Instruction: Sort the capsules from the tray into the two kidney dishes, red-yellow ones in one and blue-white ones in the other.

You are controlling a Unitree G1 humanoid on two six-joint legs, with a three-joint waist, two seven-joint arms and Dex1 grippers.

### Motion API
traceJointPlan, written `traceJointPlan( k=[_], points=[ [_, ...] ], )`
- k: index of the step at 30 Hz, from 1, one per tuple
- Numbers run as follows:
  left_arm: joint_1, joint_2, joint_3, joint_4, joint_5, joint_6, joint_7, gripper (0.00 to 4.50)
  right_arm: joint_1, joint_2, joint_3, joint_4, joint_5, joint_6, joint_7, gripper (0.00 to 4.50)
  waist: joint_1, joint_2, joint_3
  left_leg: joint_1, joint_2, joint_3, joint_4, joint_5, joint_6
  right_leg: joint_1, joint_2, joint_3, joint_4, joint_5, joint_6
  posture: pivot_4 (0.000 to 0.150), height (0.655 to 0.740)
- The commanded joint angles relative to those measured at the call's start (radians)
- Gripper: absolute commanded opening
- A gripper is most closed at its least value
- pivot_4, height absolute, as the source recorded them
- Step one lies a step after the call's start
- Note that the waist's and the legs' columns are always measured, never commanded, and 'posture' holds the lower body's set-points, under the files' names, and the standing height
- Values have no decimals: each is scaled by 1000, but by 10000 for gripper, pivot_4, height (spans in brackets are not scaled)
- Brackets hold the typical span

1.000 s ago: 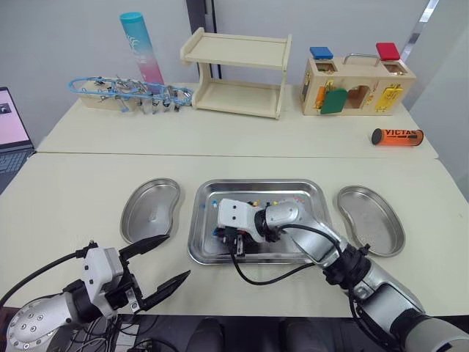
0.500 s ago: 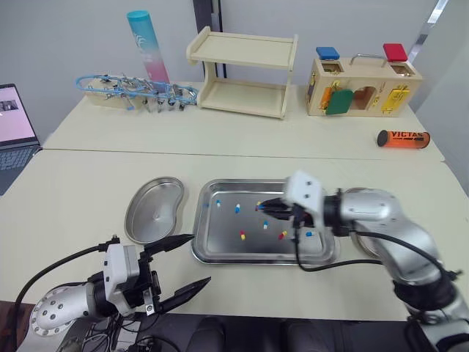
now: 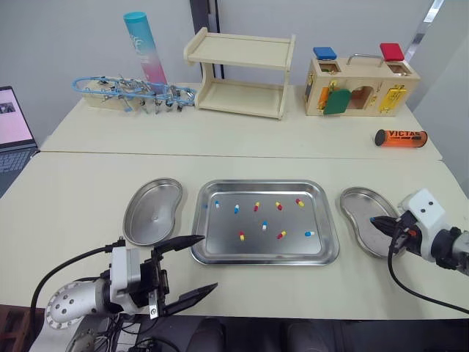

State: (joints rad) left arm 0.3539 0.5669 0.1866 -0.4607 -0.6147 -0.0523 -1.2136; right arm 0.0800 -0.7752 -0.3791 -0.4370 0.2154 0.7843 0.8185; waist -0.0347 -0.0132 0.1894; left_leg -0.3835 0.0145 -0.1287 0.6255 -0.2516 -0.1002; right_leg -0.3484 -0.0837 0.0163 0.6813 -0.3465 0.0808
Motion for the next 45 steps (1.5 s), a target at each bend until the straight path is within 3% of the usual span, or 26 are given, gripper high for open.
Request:
traceJointPlan(
  k=[1, 4, 19, 25, 30, 36, 45],
  points=[
    [13, -9, -20, -13, 14, -43, -4, 45000, 11, -6, -37, -1, 1, -32, -40, 170, 3, 0, 0, 0, 0, 0, 0, 0, 0, 0, 0, 0, 0, 0, 0, 1500, 7400],
    [15, -11, -31, -12, 18, -56, 4, 45000, 14, -14, -34, 17, 7, -29, -59, 170, 4, 0, 0, 0, 0, 0, 0, 0, 0, 1, 0, 0, 0, 0, 0, 1500, 7400],
    [48, 8, 13, -49, 12, -31, 100, 45000, 29, -60, -102, 34, 98, -61, -17, 44605, 4, 0, 0, 0, 0, 0, 0, 0, 0, 1, 0, -1, -1, 0, 0, 1500, 7400],
    [62, 29, 105, -59, 26, 39, 224, 45000, 69, -79, -104, 57, 81, -231, 43, 44605, 4, 0, 0, 0, 0, -1, 0, 0, 0, 1, 0, -1, -1, 0, 1, 1500, 7400],
    [65, 149, 313, 75, 145, 159, 363, 45000, 124, -147, -182, 194, 116, -505, 278, 44605, 4, 0, 0, 1, 0, -1, 0, 0, 0, 2, 0, -1, -1, 0, 1, 1500, 7400],
    [7, 272, 465, 330, 201, 193, 375, 45000, 138, -278, -207, 408, 87, -693, 441, 44605, 1, -1, 0, 3, 0, -1, 0, 0, 0, 5, 0, -2, -1, 0, 1, 1500, 7400],
    [-38, 369, 502, 587, 230, 183, 296, 45000, -12, -422, -94, 782, 28, -893, 569, 44912, -6, 0, 0, 4, 1, 1, 0, 0, 0, 4, 0, -1, -1, 0, 1, 1500, 7400]
  ],
)
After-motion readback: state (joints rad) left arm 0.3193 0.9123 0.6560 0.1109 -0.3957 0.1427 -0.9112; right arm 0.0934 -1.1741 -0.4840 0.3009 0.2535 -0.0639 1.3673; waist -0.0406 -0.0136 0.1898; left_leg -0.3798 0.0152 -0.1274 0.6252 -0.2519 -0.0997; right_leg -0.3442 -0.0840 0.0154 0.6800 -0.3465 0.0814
